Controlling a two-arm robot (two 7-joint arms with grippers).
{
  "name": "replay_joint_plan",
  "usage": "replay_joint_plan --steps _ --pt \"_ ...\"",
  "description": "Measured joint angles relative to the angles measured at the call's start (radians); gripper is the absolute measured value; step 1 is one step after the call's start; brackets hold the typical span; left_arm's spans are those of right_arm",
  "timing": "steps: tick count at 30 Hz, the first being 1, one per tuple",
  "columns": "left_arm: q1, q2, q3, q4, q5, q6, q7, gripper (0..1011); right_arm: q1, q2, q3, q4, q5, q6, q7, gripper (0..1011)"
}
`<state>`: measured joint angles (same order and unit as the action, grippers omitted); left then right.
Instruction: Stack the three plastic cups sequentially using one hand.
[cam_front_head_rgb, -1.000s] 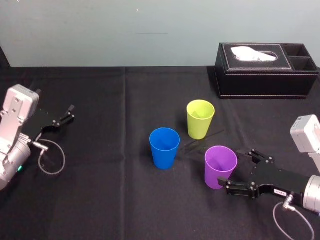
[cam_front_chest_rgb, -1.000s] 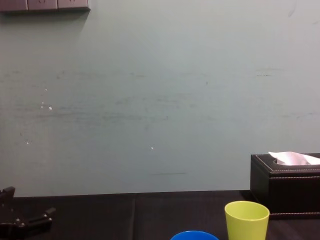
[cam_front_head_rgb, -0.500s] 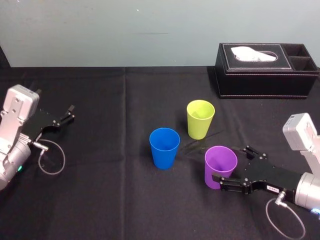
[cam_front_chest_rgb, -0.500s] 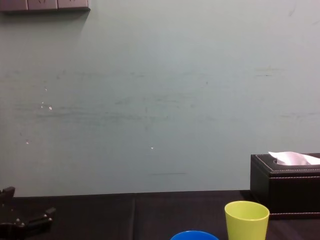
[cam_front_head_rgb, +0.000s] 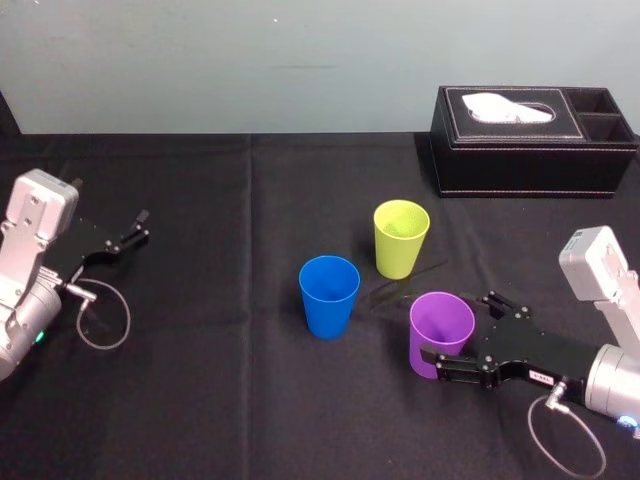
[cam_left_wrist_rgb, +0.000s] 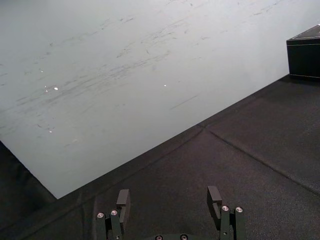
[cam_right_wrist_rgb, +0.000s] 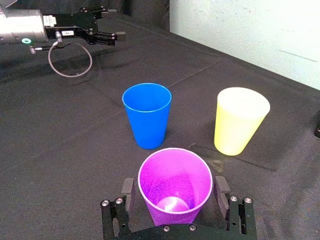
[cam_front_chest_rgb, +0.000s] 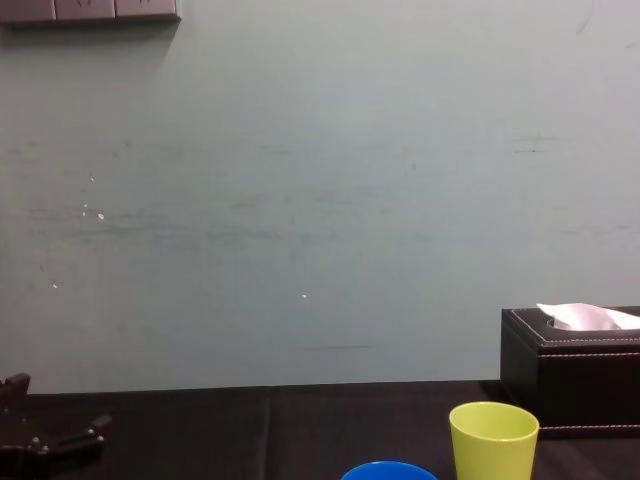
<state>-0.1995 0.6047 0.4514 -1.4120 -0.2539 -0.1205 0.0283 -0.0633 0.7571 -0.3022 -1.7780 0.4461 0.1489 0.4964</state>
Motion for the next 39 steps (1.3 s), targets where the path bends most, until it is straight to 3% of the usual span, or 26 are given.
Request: replay_joint_plan --steps 6,14,18,39 --pt "0.000 0.000 0.000 0.000 0.000 0.000 0.000 1011 -0.001 0.000 0.002 0.000 0.000 0.000 0.000 994" --pt "0.000 0.000 0.000 0.000 0.000 0.000 0.000 1012 -0.002 0.001 0.003 -0.001 0.001 -0.001 0.000 807" --pt "0.000 0.000 0.000 0.000 0.000 0.000 0.000 1011 -0.002 0.001 0.003 -0.002 0.001 -0.001 0.000 778" --pt "0.000 0.000 0.000 0.000 0.000 0.000 0.000 1011 -0.003 0.002 0.004 -0.002 0.002 -0.001 0.000 726"
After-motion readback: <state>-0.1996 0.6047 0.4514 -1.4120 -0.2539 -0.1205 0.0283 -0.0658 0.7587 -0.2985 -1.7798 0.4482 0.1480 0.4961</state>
